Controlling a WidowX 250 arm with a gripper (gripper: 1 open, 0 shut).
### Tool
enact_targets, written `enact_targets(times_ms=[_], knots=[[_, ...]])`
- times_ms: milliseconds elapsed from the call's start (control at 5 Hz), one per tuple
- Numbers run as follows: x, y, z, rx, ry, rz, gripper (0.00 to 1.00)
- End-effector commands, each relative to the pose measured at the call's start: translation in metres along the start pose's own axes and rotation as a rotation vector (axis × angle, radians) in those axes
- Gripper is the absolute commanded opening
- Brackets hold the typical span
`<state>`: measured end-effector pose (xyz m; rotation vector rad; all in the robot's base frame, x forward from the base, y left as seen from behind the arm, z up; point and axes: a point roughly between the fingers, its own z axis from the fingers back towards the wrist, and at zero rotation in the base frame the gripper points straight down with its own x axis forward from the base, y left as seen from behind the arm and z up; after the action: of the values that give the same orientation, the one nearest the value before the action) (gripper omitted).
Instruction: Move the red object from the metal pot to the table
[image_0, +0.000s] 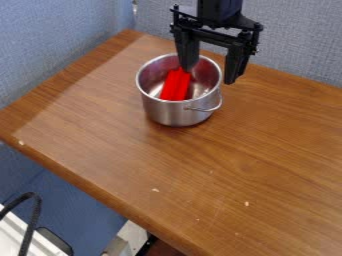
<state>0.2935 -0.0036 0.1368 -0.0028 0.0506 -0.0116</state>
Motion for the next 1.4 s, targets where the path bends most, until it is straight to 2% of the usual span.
enact_targets(times_ms=[0,200,400,800,1200], knots=[[-0.002,-0.009,-0.006,0.001,0.015,-0.024,1.0],[-0.001,-0.007,-0.01,0.016,0.018,-0.036,1.0],[-0.007,-0.003,-0.025,0.016,0.032,-0.059,1.0],[-0.012,0.029,-0.034,0.033,0.002,-0.068,1.0],[0.022,0.038,-0.019,0.07,-0.06,-0.042,1.0]])
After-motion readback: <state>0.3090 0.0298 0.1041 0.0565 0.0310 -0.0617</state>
